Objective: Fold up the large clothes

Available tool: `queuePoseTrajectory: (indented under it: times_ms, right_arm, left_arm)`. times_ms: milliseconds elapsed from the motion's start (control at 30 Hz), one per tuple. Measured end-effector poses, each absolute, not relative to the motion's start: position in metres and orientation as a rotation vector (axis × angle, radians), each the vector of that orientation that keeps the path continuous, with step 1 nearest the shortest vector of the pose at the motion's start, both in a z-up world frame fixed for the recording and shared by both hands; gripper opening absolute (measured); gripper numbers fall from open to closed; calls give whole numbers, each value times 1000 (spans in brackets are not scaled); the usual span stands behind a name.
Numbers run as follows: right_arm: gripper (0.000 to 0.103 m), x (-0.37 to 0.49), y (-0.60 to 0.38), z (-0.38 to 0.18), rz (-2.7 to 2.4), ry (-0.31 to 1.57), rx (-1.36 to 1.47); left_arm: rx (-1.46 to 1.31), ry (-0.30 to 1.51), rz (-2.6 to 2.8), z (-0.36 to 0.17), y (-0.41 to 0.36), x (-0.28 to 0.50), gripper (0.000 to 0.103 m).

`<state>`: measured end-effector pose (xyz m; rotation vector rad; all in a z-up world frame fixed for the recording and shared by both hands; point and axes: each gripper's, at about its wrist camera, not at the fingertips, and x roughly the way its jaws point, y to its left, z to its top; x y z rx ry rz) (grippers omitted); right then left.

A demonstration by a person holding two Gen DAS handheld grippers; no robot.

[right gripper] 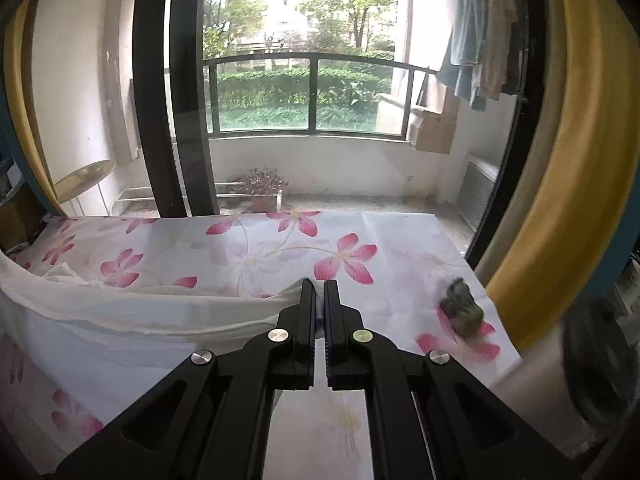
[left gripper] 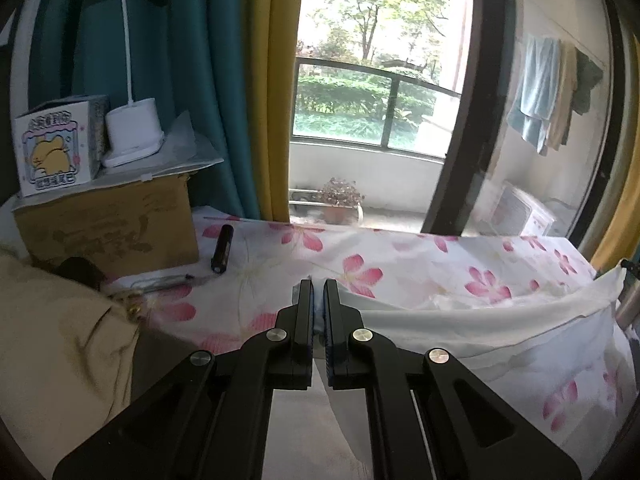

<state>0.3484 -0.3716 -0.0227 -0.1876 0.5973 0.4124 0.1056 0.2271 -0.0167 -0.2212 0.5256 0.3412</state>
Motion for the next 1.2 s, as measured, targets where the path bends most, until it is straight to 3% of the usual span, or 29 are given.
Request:
queuePoseTrajectory:
  times_ms: [733,833,933,967,1033,1100,1200]
  right_arm:
    - [4,455,-308,-102,382,814,-301]
    - [4,455,-305,-113,368,838,-329]
    - [6,455,-306,-119,344,859,-341]
    - [8,455,-307,-119,337,855,-340]
    - [14,454,-308,-116,313,857,-341]
    - [30,453,-311,-112,277,856,-338]
    - [48,451,-315,-107,233,852,-328]
  left_arm:
    - [-210,728,405,-81,263,216,6]
    - [-230,786,410,-97,266,221,12]
    - [-244,807,429,-105,268,221,32]
    - [-252,807,435,-106,269,220,38]
    - [-265,806,438,-105,271,216,39]
    - [-263,804,441,-104,272,213,41]
    - [-274,786,459,-97,273,204,50]
